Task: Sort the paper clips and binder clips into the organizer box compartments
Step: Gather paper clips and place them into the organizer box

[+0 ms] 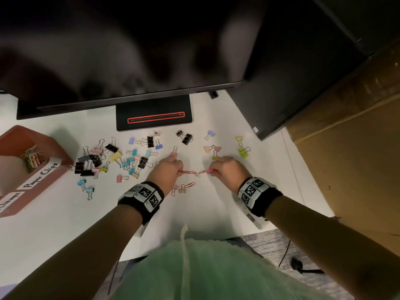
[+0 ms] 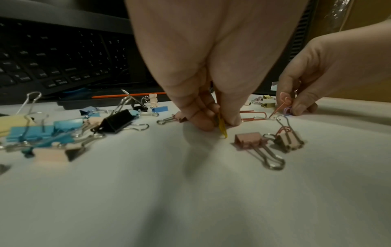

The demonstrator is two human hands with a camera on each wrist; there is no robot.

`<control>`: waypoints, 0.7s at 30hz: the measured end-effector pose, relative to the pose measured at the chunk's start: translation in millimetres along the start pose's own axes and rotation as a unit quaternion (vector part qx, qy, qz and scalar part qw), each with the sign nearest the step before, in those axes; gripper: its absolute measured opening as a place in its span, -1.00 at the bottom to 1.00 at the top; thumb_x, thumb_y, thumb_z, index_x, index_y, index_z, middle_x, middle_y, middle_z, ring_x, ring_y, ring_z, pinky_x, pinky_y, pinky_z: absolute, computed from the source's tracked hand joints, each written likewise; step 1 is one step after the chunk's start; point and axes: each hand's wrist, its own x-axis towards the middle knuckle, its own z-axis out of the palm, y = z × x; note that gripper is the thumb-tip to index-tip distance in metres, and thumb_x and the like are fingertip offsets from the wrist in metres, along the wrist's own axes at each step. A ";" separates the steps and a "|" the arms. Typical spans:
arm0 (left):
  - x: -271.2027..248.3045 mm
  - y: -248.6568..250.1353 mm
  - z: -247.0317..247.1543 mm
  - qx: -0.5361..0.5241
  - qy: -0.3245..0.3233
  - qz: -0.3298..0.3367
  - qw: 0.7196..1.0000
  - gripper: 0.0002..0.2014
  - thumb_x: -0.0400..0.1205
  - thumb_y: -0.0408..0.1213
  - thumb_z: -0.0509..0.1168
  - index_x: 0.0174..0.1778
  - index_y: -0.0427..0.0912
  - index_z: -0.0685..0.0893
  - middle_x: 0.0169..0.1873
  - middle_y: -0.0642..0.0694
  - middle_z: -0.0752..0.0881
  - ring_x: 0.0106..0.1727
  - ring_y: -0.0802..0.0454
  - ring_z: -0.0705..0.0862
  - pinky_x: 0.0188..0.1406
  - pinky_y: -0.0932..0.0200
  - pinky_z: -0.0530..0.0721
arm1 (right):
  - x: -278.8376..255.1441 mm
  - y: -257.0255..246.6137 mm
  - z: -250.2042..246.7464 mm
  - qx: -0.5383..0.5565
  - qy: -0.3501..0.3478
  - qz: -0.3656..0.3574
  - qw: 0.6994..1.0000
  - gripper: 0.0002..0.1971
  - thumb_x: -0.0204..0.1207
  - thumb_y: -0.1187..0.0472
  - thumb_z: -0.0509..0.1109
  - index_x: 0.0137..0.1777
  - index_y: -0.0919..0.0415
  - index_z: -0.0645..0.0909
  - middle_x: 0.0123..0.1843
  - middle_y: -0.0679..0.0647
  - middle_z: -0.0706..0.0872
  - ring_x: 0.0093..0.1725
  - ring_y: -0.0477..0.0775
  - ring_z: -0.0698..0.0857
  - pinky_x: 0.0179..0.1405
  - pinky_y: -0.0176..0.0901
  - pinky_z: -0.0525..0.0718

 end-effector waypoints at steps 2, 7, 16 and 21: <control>-1.6 -2.9 0.1 -0.022 0.010 0.007 1.000 -0.96 0.58 -0.48 0.27 -0.09 -0.32 0.60 0.39 -0.16 0.39 0.18 0.04 0.54 -0.41 0.19 0.76 | 1.1 -1.3 -4.1 0.021 -0.019 0.004 1.000 -0.80 0.55 0.13 0.35 -0.02 0.26 0.69 -0.06 0.23 0.75 -0.01 0.27 0.66 -0.05 0.05 0.67; -12.4 -15.6 -7.8 -0.039 0.081 0.002 0.996 -0.93 0.59 -0.35 0.28 -0.08 -0.27 0.63 -0.20 -0.10 0.57 -0.12 -0.05 0.56 -0.14 0.20 0.46 | -0.1 -11.0 -9.5 0.058 -0.053 -0.014 0.997 -0.71 0.51 0.19 0.39 0.22 0.16 0.64 0.04 0.19 0.74 0.10 0.21 0.67 0.13 -0.02 0.64; -51.1 -36.9 -22.4 -0.161 0.168 -0.029 0.972 -0.95 0.52 -0.40 0.38 -0.23 -0.21 0.65 -0.33 -0.08 0.68 -0.30 0.08 0.61 -0.30 0.35 0.51 | 12.3 -51.2 7.6 -0.037 -0.165 -0.075 0.983 -0.69 0.56 0.12 0.32 0.28 0.11 0.60 0.12 0.17 0.68 0.22 0.19 0.58 0.19 0.04 0.60; -60.8 -49.2 -23.2 -0.195 0.175 -0.073 0.962 -0.96 0.53 -0.36 0.39 -0.21 -0.16 0.65 -0.29 -0.10 0.72 -0.25 -0.02 0.67 -0.22 0.32 0.58 | 15.4 -58.3 17.5 -0.059 -0.142 -0.059 0.986 -0.73 0.59 0.09 0.28 0.17 0.19 0.65 0.15 0.18 0.59 0.19 0.22 0.56 0.06 -0.01 0.60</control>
